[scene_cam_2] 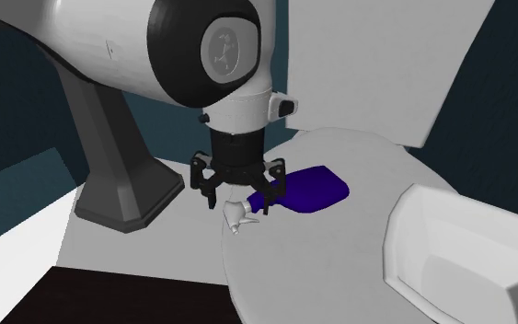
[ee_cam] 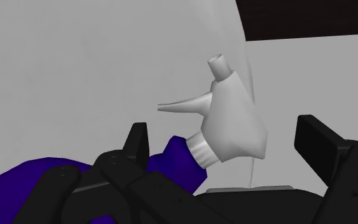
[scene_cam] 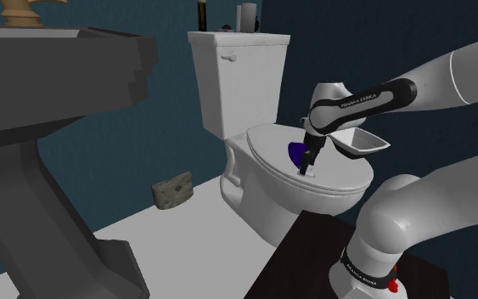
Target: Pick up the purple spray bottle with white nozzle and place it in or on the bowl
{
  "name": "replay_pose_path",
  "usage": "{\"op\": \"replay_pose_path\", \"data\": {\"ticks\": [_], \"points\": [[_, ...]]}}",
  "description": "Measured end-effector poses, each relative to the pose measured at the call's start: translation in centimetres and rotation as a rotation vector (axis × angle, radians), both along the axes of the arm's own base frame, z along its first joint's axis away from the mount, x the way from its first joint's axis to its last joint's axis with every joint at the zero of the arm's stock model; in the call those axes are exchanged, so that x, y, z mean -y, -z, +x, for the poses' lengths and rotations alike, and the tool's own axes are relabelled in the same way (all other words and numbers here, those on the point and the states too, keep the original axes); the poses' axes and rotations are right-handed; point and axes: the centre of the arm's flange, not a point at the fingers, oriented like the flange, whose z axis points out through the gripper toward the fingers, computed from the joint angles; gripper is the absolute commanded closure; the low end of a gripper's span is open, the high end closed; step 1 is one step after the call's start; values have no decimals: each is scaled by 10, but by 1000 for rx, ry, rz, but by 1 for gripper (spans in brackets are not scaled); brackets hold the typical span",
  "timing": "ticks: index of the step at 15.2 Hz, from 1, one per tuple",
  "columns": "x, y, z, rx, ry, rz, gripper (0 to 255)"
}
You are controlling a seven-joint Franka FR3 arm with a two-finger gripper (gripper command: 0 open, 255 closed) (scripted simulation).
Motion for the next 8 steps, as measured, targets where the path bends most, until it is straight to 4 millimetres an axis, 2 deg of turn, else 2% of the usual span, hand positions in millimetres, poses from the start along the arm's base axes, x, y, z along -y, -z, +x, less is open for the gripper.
{"op": "replay_pose_path", "data": {"ticks": [2, 8], "points": [[0, 7, 0, 0, 0, 0, 0], [1, 8, 0, 1, 0, 0, 0]]}}
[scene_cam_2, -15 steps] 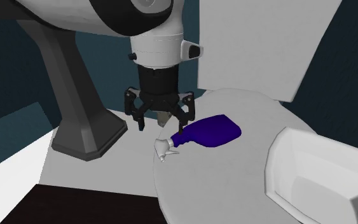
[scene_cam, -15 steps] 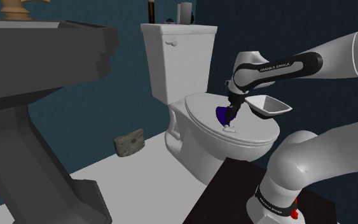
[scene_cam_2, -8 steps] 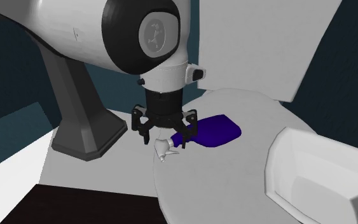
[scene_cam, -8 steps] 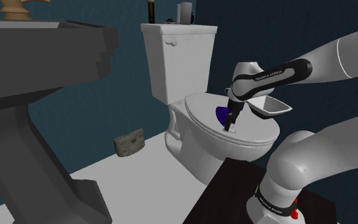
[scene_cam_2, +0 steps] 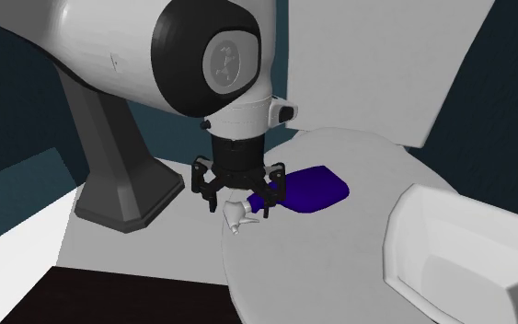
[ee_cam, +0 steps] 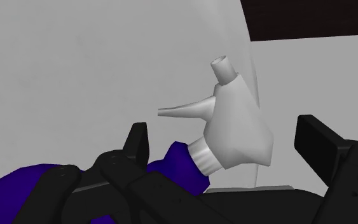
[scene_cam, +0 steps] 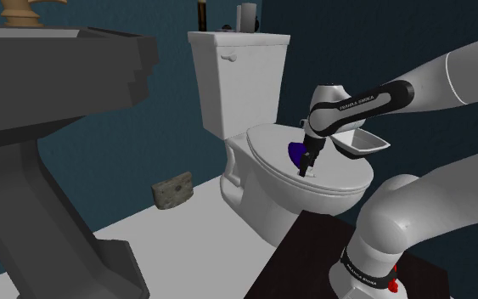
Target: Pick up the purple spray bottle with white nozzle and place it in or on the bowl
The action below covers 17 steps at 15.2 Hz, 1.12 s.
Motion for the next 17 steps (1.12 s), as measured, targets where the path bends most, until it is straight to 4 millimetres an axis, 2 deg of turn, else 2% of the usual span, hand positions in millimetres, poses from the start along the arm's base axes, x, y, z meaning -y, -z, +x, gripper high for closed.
{"op": "replay_pose_path", "data": {"ticks": [1, 11, 17], "points": [[0, 0, 0, 0, 0, 0, 255], [0, 0, 0, 0, 0, 0, 255], [1, -25, 0, 0, 0, 0, 255]]}}
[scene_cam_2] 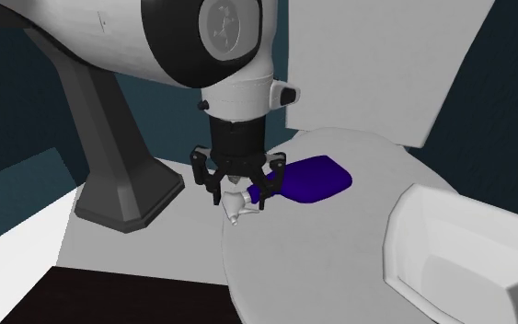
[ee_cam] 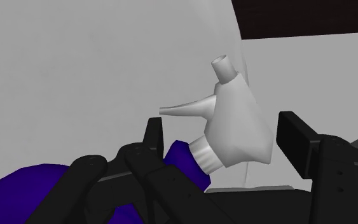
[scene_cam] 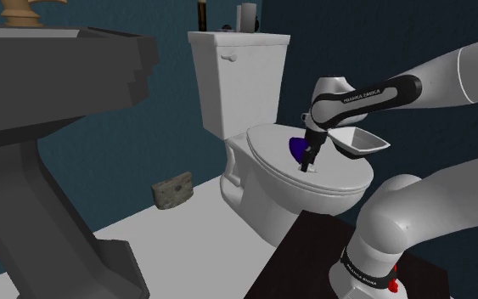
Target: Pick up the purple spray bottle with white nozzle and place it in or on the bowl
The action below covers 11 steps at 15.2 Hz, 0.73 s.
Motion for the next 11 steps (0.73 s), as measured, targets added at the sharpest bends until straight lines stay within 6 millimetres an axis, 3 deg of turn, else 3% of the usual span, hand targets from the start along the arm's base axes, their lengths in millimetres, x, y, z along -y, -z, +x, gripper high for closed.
{"op": "replay_pose_path", "data": {"ticks": [11], "points": [[0, -60, 0, 0, 0, 0, 255]]}}
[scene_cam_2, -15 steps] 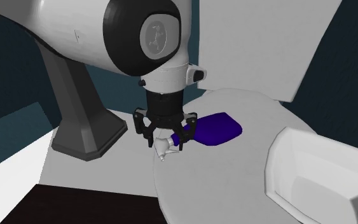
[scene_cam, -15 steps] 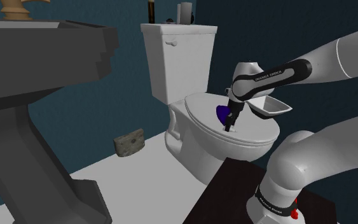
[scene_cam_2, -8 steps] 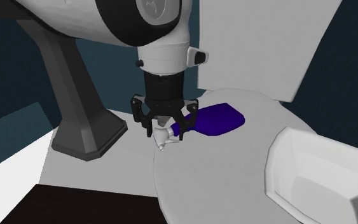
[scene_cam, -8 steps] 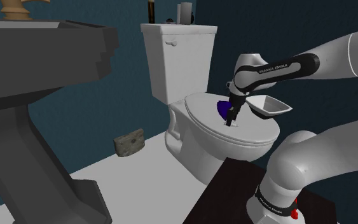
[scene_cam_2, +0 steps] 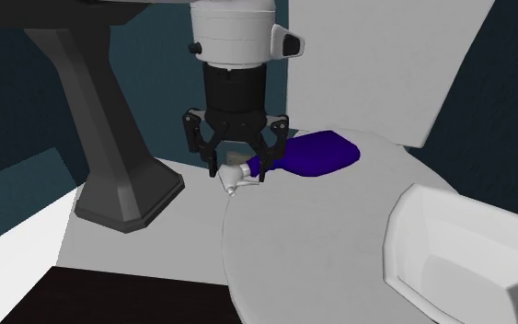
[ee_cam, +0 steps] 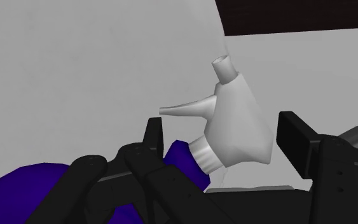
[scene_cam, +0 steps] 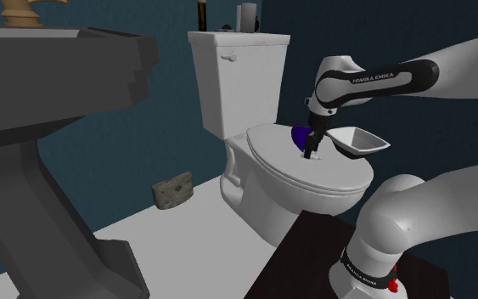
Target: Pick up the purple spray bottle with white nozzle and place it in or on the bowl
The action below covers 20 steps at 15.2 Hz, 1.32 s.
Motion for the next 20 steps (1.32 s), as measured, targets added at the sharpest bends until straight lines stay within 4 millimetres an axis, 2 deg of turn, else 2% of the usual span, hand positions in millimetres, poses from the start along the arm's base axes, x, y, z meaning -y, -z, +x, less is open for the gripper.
{"op": "replay_pose_path", "data": {"ticks": [13, 15, 20], "points": [[1, -67, 1, 0, 0, 0, 255], [13, -69, -7, 0, 0, 0, 255], [66, -72, -44, 0, 1, 1, 255]]}}
